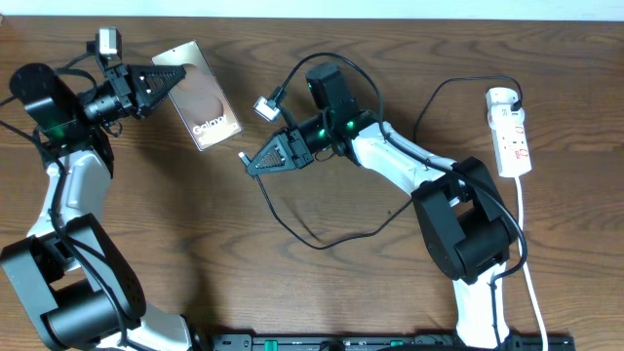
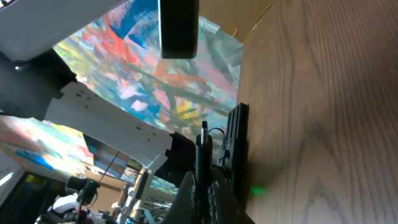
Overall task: Plug charger to phone and switch on socket
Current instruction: 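Align the plug with the phone's bottom port using the right gripper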
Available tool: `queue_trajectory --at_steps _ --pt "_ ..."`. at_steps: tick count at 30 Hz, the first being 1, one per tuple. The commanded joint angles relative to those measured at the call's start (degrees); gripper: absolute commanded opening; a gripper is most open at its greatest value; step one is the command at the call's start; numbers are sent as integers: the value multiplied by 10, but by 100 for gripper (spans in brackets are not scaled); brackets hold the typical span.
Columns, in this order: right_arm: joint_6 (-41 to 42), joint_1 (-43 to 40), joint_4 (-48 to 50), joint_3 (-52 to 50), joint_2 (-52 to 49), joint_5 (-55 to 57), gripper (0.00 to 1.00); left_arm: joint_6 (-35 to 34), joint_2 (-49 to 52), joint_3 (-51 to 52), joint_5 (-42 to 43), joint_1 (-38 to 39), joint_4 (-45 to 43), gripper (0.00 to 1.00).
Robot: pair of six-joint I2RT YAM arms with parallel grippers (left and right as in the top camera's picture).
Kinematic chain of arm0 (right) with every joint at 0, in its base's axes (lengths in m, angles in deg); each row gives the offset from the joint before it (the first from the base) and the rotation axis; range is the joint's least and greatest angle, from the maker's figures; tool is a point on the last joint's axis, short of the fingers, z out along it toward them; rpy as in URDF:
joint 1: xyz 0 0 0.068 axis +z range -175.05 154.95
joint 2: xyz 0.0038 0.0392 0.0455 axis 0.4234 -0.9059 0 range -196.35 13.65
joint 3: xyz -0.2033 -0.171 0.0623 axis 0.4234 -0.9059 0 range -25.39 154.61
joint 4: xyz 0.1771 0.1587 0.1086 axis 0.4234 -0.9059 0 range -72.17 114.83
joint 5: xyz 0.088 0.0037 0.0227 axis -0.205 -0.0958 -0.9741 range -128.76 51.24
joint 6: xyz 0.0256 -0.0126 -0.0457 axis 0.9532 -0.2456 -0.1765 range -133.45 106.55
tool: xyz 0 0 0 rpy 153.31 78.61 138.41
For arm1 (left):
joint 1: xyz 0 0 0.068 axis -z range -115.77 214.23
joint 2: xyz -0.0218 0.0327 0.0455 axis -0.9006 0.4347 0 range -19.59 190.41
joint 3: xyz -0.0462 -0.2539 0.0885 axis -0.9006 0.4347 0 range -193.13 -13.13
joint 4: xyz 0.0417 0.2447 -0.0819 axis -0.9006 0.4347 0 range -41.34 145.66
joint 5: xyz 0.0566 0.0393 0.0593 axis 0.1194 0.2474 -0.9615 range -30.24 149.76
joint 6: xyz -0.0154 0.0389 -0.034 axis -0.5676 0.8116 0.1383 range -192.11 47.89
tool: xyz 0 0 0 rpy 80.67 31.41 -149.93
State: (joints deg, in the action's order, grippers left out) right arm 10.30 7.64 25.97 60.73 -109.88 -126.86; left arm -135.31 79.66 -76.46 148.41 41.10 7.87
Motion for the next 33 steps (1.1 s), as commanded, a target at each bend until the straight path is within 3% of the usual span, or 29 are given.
queue_trajectory --at_steps 1,9,33 --pt "8 0 7 4 -2 -12 1 -5 -6 -3 14 -2 -8 7" --pt "82 0 125 4 -2 -12 1 -6 -6 -3 13 -2 -18 7" --pt "112 15 167 4 -2 -12 1 -5 -6 -3 14 19 -20 7"
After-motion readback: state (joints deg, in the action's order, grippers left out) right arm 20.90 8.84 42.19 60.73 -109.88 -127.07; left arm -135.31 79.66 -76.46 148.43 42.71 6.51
